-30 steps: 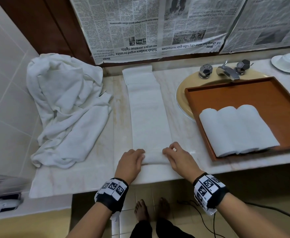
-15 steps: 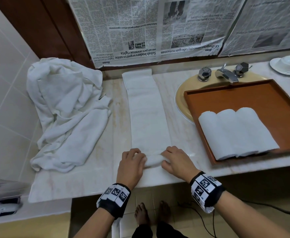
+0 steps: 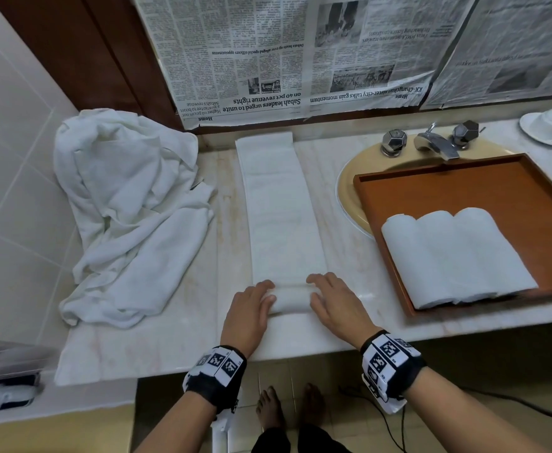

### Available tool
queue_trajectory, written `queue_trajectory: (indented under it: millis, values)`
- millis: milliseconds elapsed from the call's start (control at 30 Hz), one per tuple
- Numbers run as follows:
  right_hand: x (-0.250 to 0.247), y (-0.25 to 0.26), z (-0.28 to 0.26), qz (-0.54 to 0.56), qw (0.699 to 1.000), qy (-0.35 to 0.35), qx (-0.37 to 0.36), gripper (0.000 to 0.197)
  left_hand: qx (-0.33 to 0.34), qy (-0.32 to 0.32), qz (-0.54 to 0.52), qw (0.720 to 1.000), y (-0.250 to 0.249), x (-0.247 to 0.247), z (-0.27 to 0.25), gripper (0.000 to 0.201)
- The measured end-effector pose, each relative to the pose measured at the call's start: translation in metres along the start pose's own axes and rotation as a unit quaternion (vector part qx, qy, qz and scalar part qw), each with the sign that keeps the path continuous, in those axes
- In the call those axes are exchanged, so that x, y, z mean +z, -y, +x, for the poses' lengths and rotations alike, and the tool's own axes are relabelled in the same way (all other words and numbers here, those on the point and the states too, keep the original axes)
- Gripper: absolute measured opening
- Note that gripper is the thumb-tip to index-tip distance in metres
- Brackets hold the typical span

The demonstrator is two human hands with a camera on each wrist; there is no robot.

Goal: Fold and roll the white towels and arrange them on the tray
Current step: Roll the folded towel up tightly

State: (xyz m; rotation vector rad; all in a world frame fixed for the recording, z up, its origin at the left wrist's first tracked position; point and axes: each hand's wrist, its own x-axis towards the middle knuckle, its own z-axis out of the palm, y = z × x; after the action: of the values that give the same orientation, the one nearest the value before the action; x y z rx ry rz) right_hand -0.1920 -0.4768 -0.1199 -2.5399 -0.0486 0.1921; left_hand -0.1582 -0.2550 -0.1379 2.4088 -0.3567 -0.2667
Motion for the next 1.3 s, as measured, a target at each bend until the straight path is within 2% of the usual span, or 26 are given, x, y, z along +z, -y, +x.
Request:
queue_trajectory:
  millis: [167, 267, 333, 467, 600, 700, 733, 800, 933, 1067, 1200, 1233, 1300]
  values:
    - [0.004, -0.001, 0.003, -0.075, 0.996, -0.022, -0.05, 0.021, -0.078, -0.004, 0.052, 0.996, -0.009, -0.004, 0.005, 0.025]
    - [0.004, -0.001, -0.002, -0.098, 0.991, -0.015, -0.086, 0.03, -0.101, -0.011, 0.065, 0.993, -0.014, -0.006, 0.011, 0.026]
    - [0.003, 0.0, -0.006, -0.124, 0.988, -0.003, -0.094, 0.039, -0.085, -0.015, 0.065, 0.994, -0.015, -0.005, 0.013, 0.026]
    - [0.005, 0.0, -0.005, -0.094, 0.993, 0.01, -0.071, 0.034, -0.006, -0.038, 0.096, 0.995, -0.009, 0.002, -0.001, 0.021]
    - [-0.001, 0.001, -0.001, -0.087, 0.994, 0.042, -0.05, 0.046, 0.049, -0.037, 0.083, 0.995, 0.008, 0.005, -0.018, 0.044]
    - [-0.005, 0.001, 0.001, -0.057, 0.995, 0.082, -0.023, 0.062, 0.084, -0.031, 0.098, 0.991, 0.015, 0.006, -0.025, 0.05]
    - [-0.004, 0.001, 0.001, -0.047, 0.996, 0.079, -0.017, 0.069, 0.08, -0.024, 0.102, 0.991, 0.015, 0.005, -0.024, 0.051]
    - [0.001, 0.0, 0.001, -0.033, 0.998, 0.057, -0.009, 0.07, 0.058, 0.002, 0.107, 0.993, 0.012, 0.0, -0.02, 0.054]
    - [0.005, 0.0, 0.0, -0.008, 1.0, 0.019, -0.008, 0.053, 0.006, 0.042, 0.056, 0.998, 0.008, -0.007, -0.008, 0.045]
    - [0.004, -0.003, -0.005, -0.055, 0.995, -0.011, -0.078, 0.029, -0.028, 0.046, -0.009, 0.998, 0.008, -0.006, -0.001, 0.035]
    - [0.001, -0.007, -0.008, -0.077, 0.989, 0.017, -0.125, 0.041, -0.066, 0.04, -0.01, 0.997, 0.004, -0.004, -0.001, 0.058]
    - [0.001, -0.009, -0.009, -0.075, 0.988, 0.022, -0.132, 0.043, -0.076, 0.036, -0.016, 0.996, 0.003, -0.004, -0.001, 0.059]
    - [0.0, -0.011, -0.008, -0.044, 0.991, 0.024, -0.121, 0.04, -0.097, 0.019, -0.028, 0.995, -0.001, -0.004, -0.004, 0.047]
